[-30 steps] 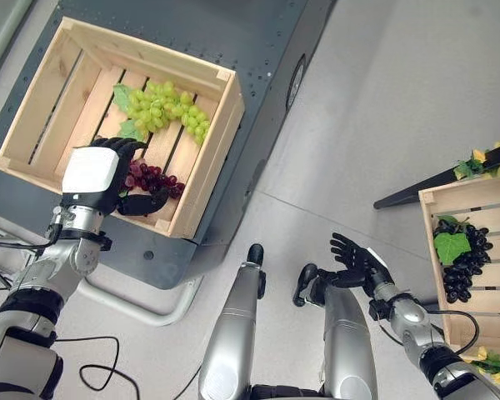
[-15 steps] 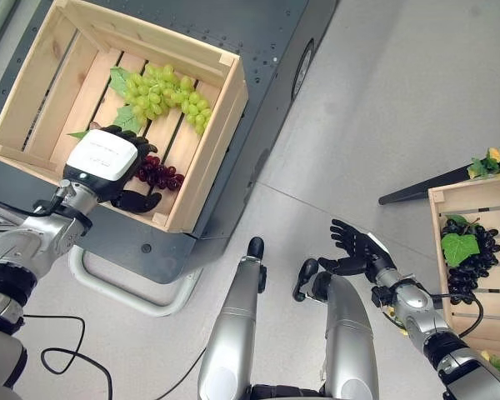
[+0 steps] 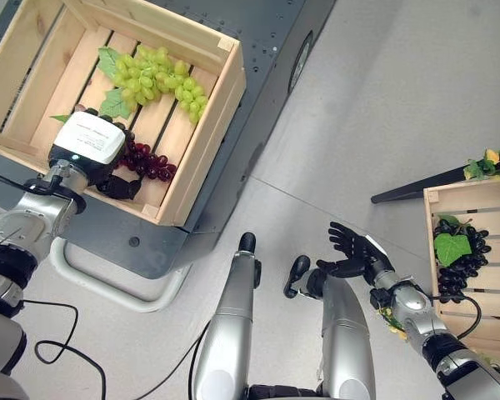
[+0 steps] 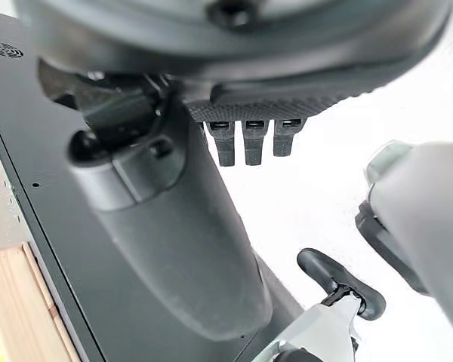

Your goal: Pick up the fruits from the basket on one side to the basket on the other side

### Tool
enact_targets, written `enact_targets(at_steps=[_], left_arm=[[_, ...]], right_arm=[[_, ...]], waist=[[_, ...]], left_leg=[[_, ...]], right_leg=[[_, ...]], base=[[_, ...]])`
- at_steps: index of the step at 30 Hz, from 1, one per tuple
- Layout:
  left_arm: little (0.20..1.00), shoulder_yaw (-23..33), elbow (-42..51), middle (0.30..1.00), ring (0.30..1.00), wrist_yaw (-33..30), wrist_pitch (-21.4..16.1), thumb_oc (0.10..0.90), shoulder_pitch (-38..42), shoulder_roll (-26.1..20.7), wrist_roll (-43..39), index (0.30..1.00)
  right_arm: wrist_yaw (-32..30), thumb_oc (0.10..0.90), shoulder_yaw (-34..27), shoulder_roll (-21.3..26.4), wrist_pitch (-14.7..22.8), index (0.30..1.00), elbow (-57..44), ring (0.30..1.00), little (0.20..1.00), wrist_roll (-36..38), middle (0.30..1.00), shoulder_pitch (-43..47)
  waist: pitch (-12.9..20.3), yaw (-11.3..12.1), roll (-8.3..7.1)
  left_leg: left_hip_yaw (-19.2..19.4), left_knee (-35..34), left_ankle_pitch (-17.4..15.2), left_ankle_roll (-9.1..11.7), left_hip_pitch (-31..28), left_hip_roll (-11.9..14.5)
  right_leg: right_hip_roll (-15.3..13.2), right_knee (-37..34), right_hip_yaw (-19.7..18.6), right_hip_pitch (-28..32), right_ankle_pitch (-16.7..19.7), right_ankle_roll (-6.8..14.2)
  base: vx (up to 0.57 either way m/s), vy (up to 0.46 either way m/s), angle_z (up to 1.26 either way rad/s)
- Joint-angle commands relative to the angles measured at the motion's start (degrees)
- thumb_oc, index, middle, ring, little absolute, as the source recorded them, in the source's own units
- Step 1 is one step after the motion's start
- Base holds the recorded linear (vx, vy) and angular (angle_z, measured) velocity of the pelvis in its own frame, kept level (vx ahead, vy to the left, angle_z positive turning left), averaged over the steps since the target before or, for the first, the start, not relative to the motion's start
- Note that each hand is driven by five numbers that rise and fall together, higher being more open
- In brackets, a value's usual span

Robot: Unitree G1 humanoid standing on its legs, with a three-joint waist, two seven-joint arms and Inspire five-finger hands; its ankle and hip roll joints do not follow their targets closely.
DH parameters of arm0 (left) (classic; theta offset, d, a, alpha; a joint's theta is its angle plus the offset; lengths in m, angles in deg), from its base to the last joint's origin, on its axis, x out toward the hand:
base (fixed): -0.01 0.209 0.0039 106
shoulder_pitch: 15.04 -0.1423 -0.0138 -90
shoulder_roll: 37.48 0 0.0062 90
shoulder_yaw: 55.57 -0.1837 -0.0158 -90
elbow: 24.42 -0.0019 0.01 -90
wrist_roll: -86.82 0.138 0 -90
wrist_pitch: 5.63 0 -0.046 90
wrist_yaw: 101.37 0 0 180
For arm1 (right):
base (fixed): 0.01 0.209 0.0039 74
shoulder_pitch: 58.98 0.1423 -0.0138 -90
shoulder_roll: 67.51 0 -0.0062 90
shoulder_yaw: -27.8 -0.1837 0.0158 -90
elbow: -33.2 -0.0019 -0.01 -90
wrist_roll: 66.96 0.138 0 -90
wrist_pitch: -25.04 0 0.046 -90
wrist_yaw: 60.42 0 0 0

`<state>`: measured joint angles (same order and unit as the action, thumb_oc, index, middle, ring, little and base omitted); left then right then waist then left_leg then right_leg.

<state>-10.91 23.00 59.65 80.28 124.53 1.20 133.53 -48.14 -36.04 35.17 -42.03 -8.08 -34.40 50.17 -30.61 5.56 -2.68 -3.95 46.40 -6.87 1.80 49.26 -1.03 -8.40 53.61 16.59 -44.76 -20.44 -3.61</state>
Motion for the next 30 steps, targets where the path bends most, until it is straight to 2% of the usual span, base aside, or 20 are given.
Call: enact_targets(at_steps=[1,5,6,7,8,9,10,13,14,16,17,19,22,30], left_arm=[[0.9,2.4,0.5,0.9,0.9,0.7,4.0,0.8,4.6,-6.4,1.7,0.9],[0.9,-0.1,2.1,0.9,0.9,2.4,2.1,0.8,7.7,-6.6,2.1,0.9],[0.9,-0.7,2.6,0.9,0.9,2.6,0.8,0.8,8.2,-6.3,2.7,0.9],[0.9,-1.4,3.0,0.9,0.9,1.6,-2.4,0.8,8.8,-6.2,2.1,0.9],[0.9,-1.6,3.0,0.9,0.9,1.5,-2.7,0.8,9.0,-6.1,2.0,0.9],[0.9,-1.9,3.6,0.9,0.9,1.6,-5.2,0.8,9.4,-6.0,1.8,0.9],[0.9,-2.4,4.2,0.9,0.9,2.2,-6.1,0.8,9.8,-6.1,2.0,0.9],[0.9,-4.1,4.7,0.9,0.9,6.3,-5.9,0.8,10.4,-6.3,2.5,0.9],[0.521,-4.6,4.4,0.521,0.521,6.9,-5.7,0.547,10.5,-6.3,2.2,0.521],[0.401,-4.8,4.0,0.401,0.401,7.6,-5.4,0.467,10.4,-6.0,2.0,0.401],[0.3,-5.3,3.8,0.3,0.3,9.7,-4.3,0.4,10.7,-5.9,1.3,0.3],[0.3,-5.7,3.6,0.3,0.3,13.2,-1.8,0.4,10.5,-5.8,0.7,0.3],[0.3,-5.4,3.4,0.3,0.3,14.2,0.0,0.4,10.0,-5.7,0.8,0.3],[0.3,-3.7,-1.3,0.3,0.3,11.0,2.3,0.4,9.6,-4.8,0.9,0.3]], right_arm=[[0.0,0.8,-1.0,0.6,5.1,0.9,-2.9,0.9,0.9,3.4,0.9,-2.3],[0.3,0.8,-1.0,0.6,5.5,0.9,-2.8,0.9,0.9,4.5,0.9,-1.7],[0.3,0.8,-1.1,0.4,5.6,0.9,-2.8,0.9,0.9,4.8,0.9,-1.7],[0.3,0.8,-1.1,0.4,5.5,0.9,-3.0,0.9,0.9,4.9,0.9,-1.6],[0.3,0.8,-1.2,0.4,5.5,0.9,-2.9,0.9,0.9,4.9,0.9,-1.6],[0.4,0.8,-1.2,0.5,5.4,0.9,-3.1,0.9,0.9,5.0,0.9,-1.6],[0.5,0.8,-1.4,0.5,5.3,0.9,-3.1,0.9,0.9,5.0,0.9,-1.7],[1.5,0.8,-2.0,1.1,5.8,0.9,-3.2,0.9,0.9,5.7,0.9,-1.8],[1.6,0.8,-2.0,1.3,5.9,0.9,-3.4,0.9,0.9,6.1,0.9,-1.7],[1.7,0.8,-2.0,1.6,6.0,0.9,-3.5,0.9,0.9,6.5,0.9,-1.7],[2.0,0.8,-2.2,1.8,6.0,0.9,-4.1,0.9,0.9,6.8,0.9,-1.8],[2.0,0.8,-2.5,2.0,6.0,0.9,-5.2,0.9,0.9,7.8,0.9,-2.2],[2.1,0.8,-2.8,2.0,6.4,0.9,-5.6,0.9,0.9,8.4,0.9,-2.5],[1.8,0.8,-2.5,1.2,7.0,0.9,-7.5,0.9,0.9,8.6,0.9,-2.6]], waist=[[0.8,0.6,-0.74],[0.8,0.7,-1.45],[0.8,0.6,-1.7],[0.8,0.4,-1.9],[0.8,0.5,-1.94],[0.8,0.3,-2.04],[0.8,0.3,-2.05],[0.8,-0.2,-1.78],[0.8,-0.3,-1.68],[0.8,-0.5,-1.58],[0.8,-0.7,-1.57],[0.8,-1.0,-1.39],[0.8,-1.1,-1.27],[0.8,-1.3,-0.78]], left_leg=[[4.1,-1.2,-4.6,-3.5,-2.9,-1.9],[3.7,-0.6,-4.9,-3.7,-1.8,-1.8],[3.7,-0.4,-5.1,-3.8,-1.4,-1.7],[3.6,-0.3,-5.2,-3.8,-1.2,-1.7],[3.6,-0.3,-5.2,-3.8,-1.1,-1.6],[3.6,-0.2,-5.2,-3.9,-1.0,-1.5],[3.7,-0.2,-5.2,-3.8,-0.8,-1.5],[4.0,-0.6,-5.1,-3.9,-0.6,-1.4],[4.2,-0.5,-5.1,-3.8,-0.5,-1.4],[4.4,-0.4,-5.1,-3.8,-0.4,-1.3],[4.6,-0.4,-5.1,-3.8,-0.4,-1.2],[4.9,-0.6,-5.1,-3.7,-0.5,-1.1],[5.1,-0.8,-5.1,-3.8,-0.7,-1.0],[5.6,-1.2,-5.3,-3.8,-2.0,-0.9]], right_leg=[[1.4,-1.4,-0.8,3.5,3.2,1.8],[1.7,-1.1,-0.6,2.4,3.5,2.1],[1.8,-1.0,-0.6,2.2,3.6,2.2],[1.9,-0.9,-0.6,1.8,3.7,2.3],[2.0,-0.9,-0.6,1.8,3.7,2.3],[2.1,-0.8,-0.7,1.5,3.7,2.3],[2.1,-0.7,-0.7,1.4,3.7,2.3],[2.1,-0.8,-0.8,0.9,3.9,2.4],[2.1,-1.0,-0.9,0.7,4.0,2.4],[2.1,-0.9,-1.0,0.5,4.0,2.4],[2.1,-1.0,-1.0,0.5,4.1,2.5],[2.0,-1.0,-1.0,0.4,4.1,2.5],[1.8,-1.2,-1.1,0.5,4.1,2.6],[1.3,-1.7,-1.0,1.8,4.1,2.5]], base=[[0.0,0.0,0.0],[0.0,0.0,0.0],[0.0,0.0,0.0],[0.0,0.0,0.0],[0.0,0.0,0.0],[0.0,0.0,0.0],[0.0,0.0,0.0],[0.0,0.0,0.0],[-0.03,0.033,-0.01],[0.0,0.0,0.0],[0.0,0.0,0.0],[0.0,0.0,0.0],[-0.01,0.002,-0.07],[0.0,-0.005,-0.06]])
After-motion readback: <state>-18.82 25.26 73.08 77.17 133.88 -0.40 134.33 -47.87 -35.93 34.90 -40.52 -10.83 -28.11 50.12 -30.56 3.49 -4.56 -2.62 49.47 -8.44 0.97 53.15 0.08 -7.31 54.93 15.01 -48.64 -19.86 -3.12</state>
